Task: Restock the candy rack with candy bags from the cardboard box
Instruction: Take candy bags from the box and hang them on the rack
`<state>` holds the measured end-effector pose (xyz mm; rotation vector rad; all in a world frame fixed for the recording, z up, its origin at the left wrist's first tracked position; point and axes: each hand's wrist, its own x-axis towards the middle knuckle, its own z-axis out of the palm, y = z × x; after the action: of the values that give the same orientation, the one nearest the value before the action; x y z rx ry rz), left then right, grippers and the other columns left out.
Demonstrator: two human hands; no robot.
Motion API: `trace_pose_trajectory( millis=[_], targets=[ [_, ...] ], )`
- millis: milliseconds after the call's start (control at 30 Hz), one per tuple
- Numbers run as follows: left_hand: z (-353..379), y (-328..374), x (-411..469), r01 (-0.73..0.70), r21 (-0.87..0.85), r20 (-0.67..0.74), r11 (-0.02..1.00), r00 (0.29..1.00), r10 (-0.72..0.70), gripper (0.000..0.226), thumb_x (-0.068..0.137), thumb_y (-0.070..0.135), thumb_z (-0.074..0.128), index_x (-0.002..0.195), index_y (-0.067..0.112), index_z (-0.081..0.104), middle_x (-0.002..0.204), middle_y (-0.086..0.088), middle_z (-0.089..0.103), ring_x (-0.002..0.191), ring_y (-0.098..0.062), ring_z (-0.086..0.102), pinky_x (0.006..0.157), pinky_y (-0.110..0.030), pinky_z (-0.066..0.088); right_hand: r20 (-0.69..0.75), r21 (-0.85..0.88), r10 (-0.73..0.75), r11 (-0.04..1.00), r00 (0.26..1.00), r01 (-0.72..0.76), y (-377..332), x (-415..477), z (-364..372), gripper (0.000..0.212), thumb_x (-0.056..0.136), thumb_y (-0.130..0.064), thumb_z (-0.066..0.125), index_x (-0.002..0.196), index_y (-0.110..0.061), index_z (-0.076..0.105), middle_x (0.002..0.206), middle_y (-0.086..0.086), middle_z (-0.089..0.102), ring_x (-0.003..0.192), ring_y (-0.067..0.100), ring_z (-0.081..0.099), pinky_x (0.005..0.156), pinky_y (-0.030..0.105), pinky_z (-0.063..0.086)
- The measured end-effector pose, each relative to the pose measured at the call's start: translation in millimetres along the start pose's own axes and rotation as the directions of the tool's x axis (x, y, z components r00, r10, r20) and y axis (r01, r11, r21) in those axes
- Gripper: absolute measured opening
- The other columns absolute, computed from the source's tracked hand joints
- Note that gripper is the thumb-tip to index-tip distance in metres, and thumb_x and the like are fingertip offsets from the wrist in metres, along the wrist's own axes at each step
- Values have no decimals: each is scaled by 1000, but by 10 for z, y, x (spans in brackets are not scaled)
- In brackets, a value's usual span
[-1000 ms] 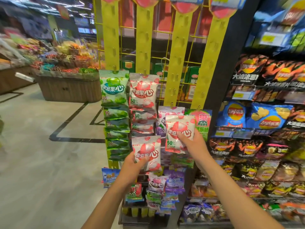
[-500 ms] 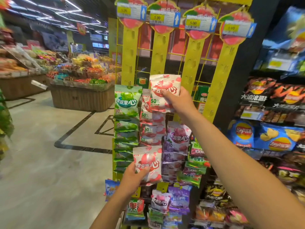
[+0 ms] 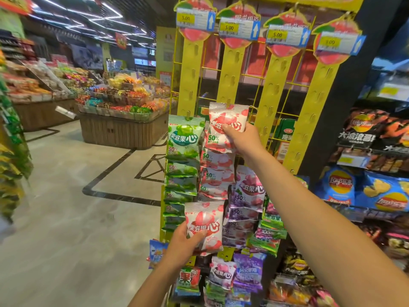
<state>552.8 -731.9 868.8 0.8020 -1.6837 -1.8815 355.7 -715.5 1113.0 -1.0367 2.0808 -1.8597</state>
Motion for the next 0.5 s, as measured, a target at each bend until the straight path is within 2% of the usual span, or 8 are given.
trace_pose_trajectory(
  millis=[233,367,500],
  targets=[
    [-28,-24,-47,2,23,-6,1000,1000,-2,28,99,23,70,127,27,64,109,6,80,100,-18,78,97,-50,60,8,23,7,1000,1000,-7,47,-92,22,24,87,-37,78,101,-19,71,97,0,78,89,23,76,83,53,63],
    [-44,-14,-79,-11,24,2,1000,1000,11,29,99,25,71,128,28,64,112,6,80,103,-18,77,98,-50,60,47,63,15,998,999,-18,30,-174,-18,19,89,-23,78,99,-9,70,99,8,77,88,26,75,74,38,62],
    [-62,-14,-114,-4,14,5,1000,1000,4,31,99,29,70,129,29,63,113,7,79,102,-16,77,97,-49,60,126,22,29,999,992,-32,84,-317,-83,19,88,-23,79,102,-14,70,103,5,78,94,24,76,85,48,63]
  ],
)
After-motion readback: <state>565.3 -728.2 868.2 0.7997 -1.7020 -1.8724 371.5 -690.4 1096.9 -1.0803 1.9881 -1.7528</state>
